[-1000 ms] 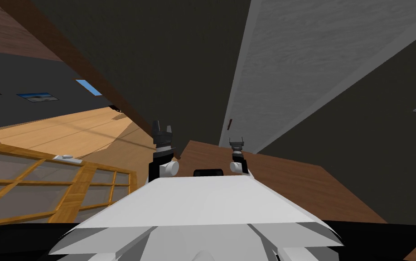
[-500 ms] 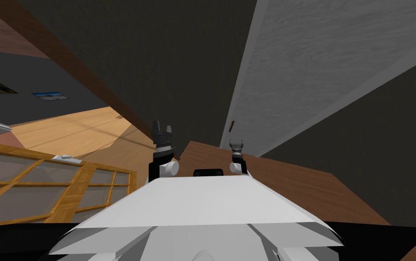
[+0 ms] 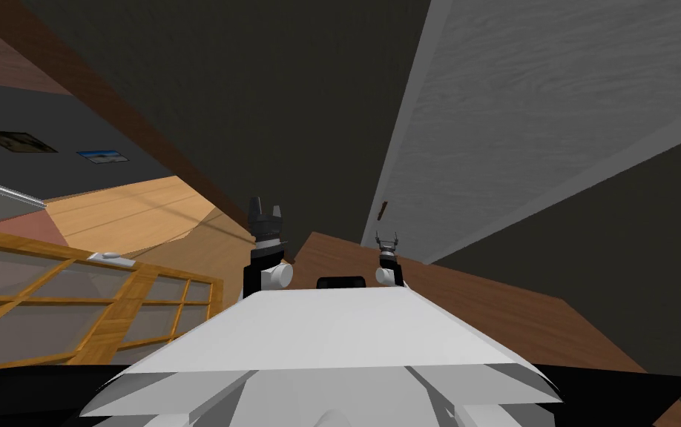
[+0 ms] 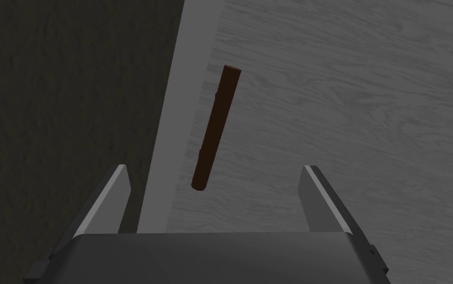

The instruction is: Pull the door open

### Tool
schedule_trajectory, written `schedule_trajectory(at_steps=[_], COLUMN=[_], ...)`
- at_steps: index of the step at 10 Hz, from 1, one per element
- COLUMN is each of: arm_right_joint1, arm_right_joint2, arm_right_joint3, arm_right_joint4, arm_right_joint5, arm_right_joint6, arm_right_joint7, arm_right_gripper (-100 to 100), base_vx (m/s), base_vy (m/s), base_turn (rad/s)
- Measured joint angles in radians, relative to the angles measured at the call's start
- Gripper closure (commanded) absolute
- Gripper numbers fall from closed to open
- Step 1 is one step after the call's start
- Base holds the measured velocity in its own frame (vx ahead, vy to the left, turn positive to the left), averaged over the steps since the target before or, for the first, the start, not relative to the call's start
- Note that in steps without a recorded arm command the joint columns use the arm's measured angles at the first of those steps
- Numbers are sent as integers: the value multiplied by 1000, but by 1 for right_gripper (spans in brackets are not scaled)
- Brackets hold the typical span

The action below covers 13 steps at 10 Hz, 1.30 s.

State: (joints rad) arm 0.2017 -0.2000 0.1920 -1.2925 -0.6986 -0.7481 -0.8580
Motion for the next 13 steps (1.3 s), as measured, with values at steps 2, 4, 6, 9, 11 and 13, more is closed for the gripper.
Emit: schedule_trajectory(at_steps=[2, 4, 6, 9, 11, 13], arm_right_joint1=[-9, -18, -35, -54, -64, -76], arm_right_joint2=[-8, -13, -15, -24, -32, -36], arm_right_joint3=[7, 14, 28, 42, 51, 61], arm_right_joint4=[34, 67, 126, 190, 233, 277], arm_right_joint5=[-27, -51, -78, -125, -157, -188], arm_right_joint6=[-13, -24, -50, -73, -90, -106], arm_right_joint7=[-31, -56, -91, -142, -178, -210], arm_right_gripper=[-100, -100, -100, -100, -100, -100], base_vx=[92, 79, 133, 106, 122, 124], base_vy=[-49, -42, -39, -62, -52, -56], base_turn=[55, 50, 88, 57, 77, 58])
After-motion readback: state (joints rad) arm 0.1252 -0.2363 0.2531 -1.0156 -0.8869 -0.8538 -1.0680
